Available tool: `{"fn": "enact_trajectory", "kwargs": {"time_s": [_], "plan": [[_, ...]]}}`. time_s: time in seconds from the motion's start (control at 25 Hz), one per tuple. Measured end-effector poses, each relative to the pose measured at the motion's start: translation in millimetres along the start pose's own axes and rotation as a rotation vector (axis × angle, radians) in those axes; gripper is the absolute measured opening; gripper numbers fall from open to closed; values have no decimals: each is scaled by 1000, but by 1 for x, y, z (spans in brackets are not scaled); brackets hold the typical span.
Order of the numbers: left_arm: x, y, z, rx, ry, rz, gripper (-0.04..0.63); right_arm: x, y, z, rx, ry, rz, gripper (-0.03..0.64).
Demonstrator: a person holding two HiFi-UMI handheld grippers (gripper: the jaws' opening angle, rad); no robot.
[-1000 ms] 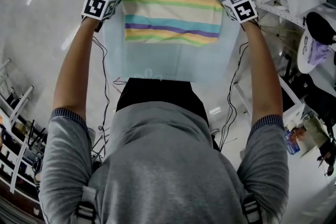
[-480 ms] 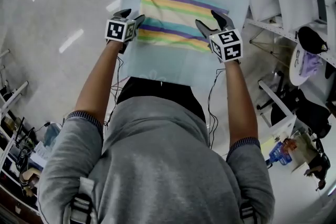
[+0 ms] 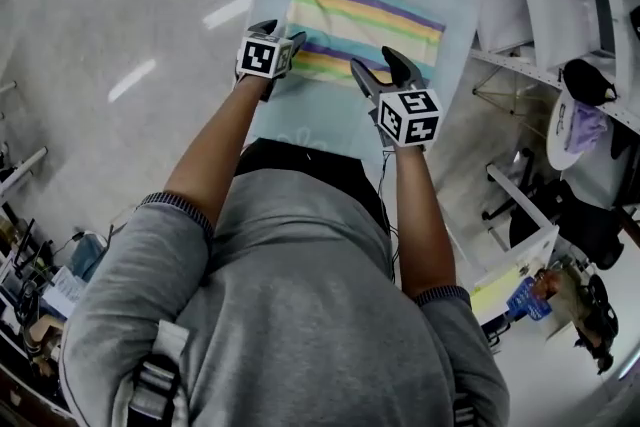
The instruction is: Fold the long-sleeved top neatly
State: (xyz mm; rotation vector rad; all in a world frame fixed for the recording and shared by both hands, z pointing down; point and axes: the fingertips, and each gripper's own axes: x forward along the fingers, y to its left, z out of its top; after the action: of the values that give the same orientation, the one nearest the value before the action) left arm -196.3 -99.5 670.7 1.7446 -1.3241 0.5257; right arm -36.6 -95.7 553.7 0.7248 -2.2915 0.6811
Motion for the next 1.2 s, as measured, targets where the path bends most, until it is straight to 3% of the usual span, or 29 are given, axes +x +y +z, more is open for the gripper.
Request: {"fn": "enact_trajectory", "kwargs": {"time_s": [0.16,0.48,0.6,0.72,0.84,1.08,1.2], "plan": [[25,2,-1,5,2,7,319,-8,4,-9,9,1,-29,310],[51,23,-16,23,60,107,311,-22,5,-31,32,30,-67,308],[50,21,-18,30,49,117,211,-26,5,-36,38,40,-76,308],[54,16,-17,35,49,113,192,-29,0,-37,48,45,-81,307],[54,12,-19,54,74,113,63,-30,-2,-38,59,45,-77,305],[41,9,-15,62,22,139,40,-38,-12,-43,66,30,-54,301],[23,22,-16,61,25,203,40,-43,-20,-43,66,12,-36,298]]}}
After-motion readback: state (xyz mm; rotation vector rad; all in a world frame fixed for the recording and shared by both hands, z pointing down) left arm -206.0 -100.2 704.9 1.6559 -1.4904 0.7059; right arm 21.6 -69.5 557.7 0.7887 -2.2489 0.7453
